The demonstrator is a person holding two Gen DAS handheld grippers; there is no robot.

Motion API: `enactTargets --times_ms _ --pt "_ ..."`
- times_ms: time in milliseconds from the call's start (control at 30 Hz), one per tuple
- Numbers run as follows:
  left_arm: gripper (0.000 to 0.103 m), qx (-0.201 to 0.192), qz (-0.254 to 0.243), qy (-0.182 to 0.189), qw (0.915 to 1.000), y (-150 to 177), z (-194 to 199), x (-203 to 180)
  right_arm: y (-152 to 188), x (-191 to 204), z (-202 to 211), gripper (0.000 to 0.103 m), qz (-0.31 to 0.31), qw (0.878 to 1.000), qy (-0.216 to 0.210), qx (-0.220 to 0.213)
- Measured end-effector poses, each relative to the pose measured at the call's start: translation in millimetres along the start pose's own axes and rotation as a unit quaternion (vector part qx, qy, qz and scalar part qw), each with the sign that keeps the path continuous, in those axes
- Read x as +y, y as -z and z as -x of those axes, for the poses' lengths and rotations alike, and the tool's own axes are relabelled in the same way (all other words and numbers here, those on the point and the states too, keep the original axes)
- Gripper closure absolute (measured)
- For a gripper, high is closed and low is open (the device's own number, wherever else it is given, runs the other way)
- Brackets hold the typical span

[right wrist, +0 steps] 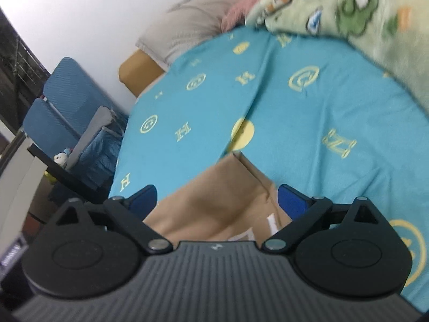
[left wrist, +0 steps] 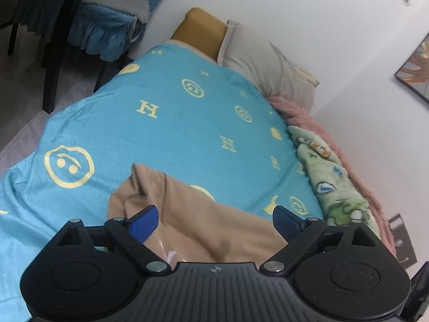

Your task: Fold clothes

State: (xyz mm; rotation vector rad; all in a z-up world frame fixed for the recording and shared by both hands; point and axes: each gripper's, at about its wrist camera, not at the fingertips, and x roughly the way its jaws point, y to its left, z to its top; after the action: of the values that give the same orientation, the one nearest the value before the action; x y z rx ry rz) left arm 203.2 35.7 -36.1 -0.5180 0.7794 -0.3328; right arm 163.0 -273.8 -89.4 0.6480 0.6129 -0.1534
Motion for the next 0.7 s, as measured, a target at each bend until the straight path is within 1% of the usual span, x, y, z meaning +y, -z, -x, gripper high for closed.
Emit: enactTargets --times_ms 167,300,433,500,600,700 --pt "0.008 0.006 0.004 -0.003 1.0 26 25 -8 9 -2 20 0.005 0.013 1.0 0.017 -0.011" --pt "0.007 0.041 0.034 -0.002 0.9986 48 36 -3 16 -3 36 0.005 0.024 0.999 0.03 -0.019" --pt "0.007 0.075 0.062 0.01 0.9952 64 42 2 21 -7 48 0.005 0.027 0.999 0.036 -0.02" --pt "0.007 0.094 0.088 0.011 0.9916 71 39 8 22 -9 53 0.005 0.026 0.999 0.036 -0.018" --pt "0.007 0.12 0.134 0.013 0.9836 78 26 23 20 -11 56 0.005 0.021 0.999 0.033 -0.022" --pt "0.007 0.132 0.182 0.012 0.9742 80 9 43 20 -12 57 0.005 0.017 0.999 0.028 -0.024"
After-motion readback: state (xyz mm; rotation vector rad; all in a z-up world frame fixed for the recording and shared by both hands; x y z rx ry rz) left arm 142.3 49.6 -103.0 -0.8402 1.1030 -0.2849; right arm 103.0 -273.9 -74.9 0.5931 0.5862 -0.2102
